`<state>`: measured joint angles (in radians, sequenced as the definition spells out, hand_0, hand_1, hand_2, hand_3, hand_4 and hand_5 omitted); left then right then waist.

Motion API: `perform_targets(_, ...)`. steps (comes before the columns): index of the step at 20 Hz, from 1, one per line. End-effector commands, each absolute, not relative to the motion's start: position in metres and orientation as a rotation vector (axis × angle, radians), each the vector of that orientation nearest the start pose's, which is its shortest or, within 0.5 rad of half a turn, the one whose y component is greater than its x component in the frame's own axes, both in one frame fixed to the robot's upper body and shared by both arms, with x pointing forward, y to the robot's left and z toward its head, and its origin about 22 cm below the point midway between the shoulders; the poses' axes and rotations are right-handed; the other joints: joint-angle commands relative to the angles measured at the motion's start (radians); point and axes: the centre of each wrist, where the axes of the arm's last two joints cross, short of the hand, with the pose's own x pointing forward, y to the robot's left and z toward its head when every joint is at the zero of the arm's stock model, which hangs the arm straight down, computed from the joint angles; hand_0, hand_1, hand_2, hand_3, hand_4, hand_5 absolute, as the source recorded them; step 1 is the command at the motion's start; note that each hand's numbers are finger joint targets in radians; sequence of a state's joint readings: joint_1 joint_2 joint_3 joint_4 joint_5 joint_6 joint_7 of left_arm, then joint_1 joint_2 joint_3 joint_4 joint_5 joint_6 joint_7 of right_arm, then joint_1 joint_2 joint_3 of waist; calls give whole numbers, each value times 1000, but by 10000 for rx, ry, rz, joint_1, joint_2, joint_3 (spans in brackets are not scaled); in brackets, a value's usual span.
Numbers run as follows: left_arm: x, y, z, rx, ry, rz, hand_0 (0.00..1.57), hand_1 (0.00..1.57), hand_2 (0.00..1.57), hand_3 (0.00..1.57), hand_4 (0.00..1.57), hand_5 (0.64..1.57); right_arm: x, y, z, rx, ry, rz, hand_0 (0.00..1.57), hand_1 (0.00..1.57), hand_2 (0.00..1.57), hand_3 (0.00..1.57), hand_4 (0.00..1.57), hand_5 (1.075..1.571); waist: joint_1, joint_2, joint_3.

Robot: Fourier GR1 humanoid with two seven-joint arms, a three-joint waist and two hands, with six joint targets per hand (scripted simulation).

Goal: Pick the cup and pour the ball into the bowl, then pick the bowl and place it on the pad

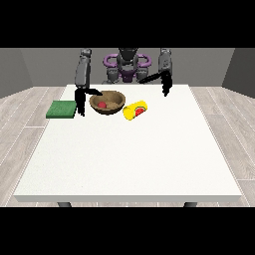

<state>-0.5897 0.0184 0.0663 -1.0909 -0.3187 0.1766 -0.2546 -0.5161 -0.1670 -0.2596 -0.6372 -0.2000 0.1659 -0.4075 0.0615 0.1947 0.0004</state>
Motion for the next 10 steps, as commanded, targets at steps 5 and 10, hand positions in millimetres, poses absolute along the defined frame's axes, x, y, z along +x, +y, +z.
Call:
perform_targets(5, 370, 160, 79, 2392, -19957, -3516, 0, 0, 0, 0, 0, 1558, 328, -299, -82, 1298, -15710, -2423, 0, 0, 0, 0, 117, 1527, 569, 688, 6)
perform_targets(10, 377, 151, 100, 2146, -20285, -3799, 0, 0, 0, 0, 0, 1561, 343, -248, -78, 1317, -16093, -2761, 0, 0, 0, 0, 242, 1532, 948, 846, 3)
